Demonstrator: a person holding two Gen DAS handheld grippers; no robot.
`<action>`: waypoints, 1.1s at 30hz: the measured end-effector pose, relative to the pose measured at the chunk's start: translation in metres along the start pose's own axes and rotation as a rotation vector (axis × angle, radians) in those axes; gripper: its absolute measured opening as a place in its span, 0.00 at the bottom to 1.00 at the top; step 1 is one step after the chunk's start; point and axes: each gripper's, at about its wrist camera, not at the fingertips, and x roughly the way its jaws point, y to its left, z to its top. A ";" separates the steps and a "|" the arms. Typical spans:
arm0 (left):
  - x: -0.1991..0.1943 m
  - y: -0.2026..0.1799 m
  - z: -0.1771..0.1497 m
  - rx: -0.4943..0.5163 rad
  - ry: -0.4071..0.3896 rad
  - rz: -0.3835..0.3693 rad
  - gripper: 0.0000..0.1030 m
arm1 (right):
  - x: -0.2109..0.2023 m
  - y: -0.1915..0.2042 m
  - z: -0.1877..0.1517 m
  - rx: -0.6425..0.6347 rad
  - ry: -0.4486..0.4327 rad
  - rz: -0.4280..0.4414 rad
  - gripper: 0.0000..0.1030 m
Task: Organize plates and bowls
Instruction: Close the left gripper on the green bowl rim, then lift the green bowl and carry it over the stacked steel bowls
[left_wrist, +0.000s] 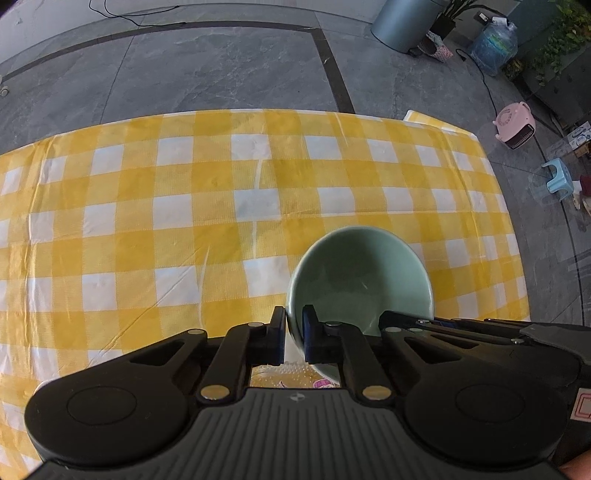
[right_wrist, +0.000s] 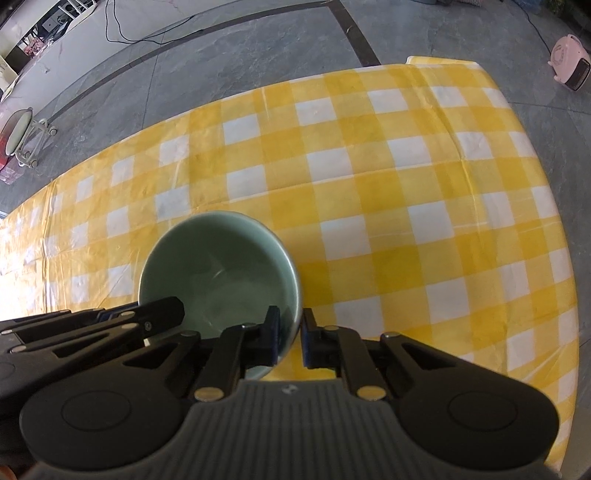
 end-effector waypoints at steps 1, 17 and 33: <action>0.000 0.000 -0.001 -0.001 -0.004 0.000 0.09 | 0.000 0.000 -0.001 0.001 -0.004 0.000 0.08; -0.050 0.001 -0.025 0.017 -0.035 0.021 0.08 | -0.043 0.011 -0.023 -0.005 -0.038 0.018 0.08; -0.171 0.068 -0.157 -0.109 -0.091 0.114 0.08 | -0.127 0.104 -0.157 -0.137 -0.054 0.115 0.08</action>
